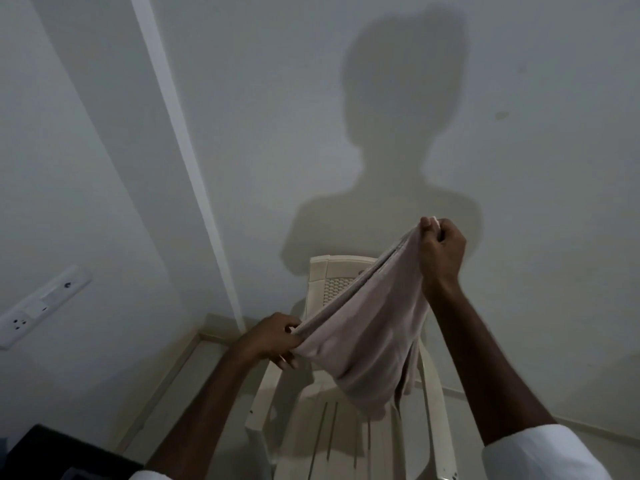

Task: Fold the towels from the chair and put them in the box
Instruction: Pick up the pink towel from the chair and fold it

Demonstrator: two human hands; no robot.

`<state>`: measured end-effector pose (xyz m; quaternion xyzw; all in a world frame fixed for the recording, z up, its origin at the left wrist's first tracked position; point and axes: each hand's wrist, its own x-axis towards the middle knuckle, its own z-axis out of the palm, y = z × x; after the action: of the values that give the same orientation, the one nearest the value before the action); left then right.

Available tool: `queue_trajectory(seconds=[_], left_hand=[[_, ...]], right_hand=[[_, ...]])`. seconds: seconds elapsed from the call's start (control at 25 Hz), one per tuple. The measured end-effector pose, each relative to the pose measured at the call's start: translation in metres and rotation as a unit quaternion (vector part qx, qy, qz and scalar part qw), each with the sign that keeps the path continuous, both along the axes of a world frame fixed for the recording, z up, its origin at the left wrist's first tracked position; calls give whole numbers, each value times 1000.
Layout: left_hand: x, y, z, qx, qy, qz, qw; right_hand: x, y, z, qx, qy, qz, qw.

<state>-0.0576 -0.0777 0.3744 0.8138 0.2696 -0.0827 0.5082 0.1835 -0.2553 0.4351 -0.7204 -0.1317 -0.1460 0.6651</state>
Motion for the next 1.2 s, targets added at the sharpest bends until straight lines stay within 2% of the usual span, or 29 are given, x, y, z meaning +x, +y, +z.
queue_trajectory(seconds=[0.2,0.32,0.44,0.52,0.64,0.76,0.88,0.96,1.08,1.2], left_hand=[[-10,-9,49,121,-37,-19,992],[-15,-13,56,224,-124,-13,966],[-23,-26,59,217,-223,-53,949],[-29,-38,61,246,-257,-102,929],[-33,-38,57,323,-241,-137,905],[-36,-24,52,347,-178,-133,911],[-37,-19,41,353,-153,-89,919],[-32,-4,33,391,-138,-9,910],[-25,26,31,426,-200,97,877],[-17,46,41,422,-253,93,866]], right_hand=[[11,-6,-5,-17,14,-11,1000],[19,-11,-7,-16,27,-22,999],[27,-15,-12,-13,35,-21,999],[28,-13,-15,-12,30,-13,999],[27,-7,-16,0,22,7,1000],[26,-1,-16,18,35,21,999],[28,0,-19,42,62,40,996],[27,-1,-22,41,62,80,994],[27,-9,-25,31,68,165,983],[27,-20,-21,25,99,230,968]])
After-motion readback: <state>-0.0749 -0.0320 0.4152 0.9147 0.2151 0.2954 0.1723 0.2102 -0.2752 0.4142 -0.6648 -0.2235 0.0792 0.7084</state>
